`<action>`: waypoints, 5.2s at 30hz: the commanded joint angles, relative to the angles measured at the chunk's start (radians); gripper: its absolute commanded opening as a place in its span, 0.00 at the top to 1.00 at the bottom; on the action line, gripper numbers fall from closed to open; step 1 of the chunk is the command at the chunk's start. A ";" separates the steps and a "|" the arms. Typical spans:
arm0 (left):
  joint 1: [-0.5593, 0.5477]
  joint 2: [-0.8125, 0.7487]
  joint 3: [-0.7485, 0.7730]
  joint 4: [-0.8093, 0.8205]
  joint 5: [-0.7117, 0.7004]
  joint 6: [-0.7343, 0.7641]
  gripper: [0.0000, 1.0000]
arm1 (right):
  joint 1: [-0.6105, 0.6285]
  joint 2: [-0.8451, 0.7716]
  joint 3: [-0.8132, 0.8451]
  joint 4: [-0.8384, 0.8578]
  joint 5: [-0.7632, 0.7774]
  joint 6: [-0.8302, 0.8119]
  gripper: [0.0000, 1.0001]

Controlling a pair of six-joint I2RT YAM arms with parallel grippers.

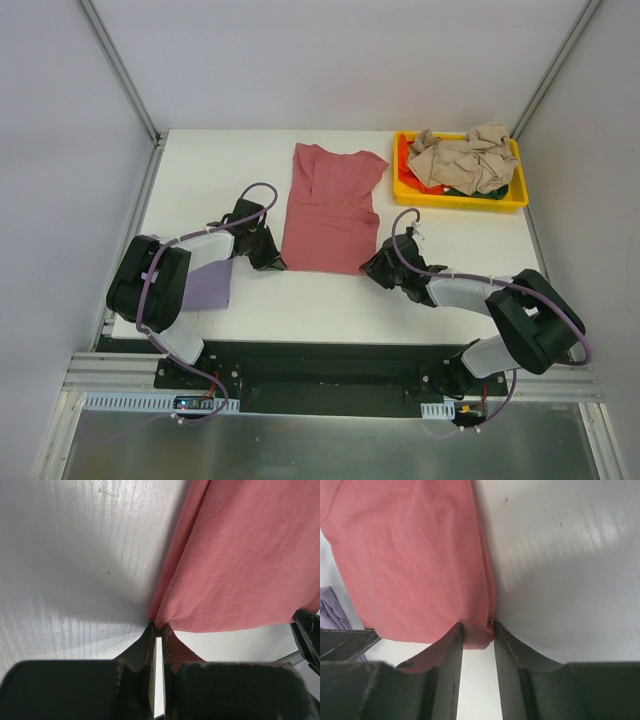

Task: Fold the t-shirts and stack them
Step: Grab one side of the 2/3 rectangular tshirt with both arms, then fold the long partially folded tshirt into a neat square, then put the neatly folded tshirt into the corner of the board with the left arm

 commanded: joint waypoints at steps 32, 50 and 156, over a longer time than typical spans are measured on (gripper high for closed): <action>-0.049 -1.268 -0.134 -0.559 -0.091 0.001 1.00 | 0.160 -0.692 0.114 -0.610 -0.944 -0.282 0.99; -0.049 -1.004 -0.014 -0.410 -0.245 0.004 1.00 | -0.099 -0.714 0.074 -0.604 -0.890 -0.326 0.99; 0.000 0.013 0.035 -0.089 -0.054 0.142 0.18 | -0.327 0.388 0.175 0.077 -0.709 -0.300 0.91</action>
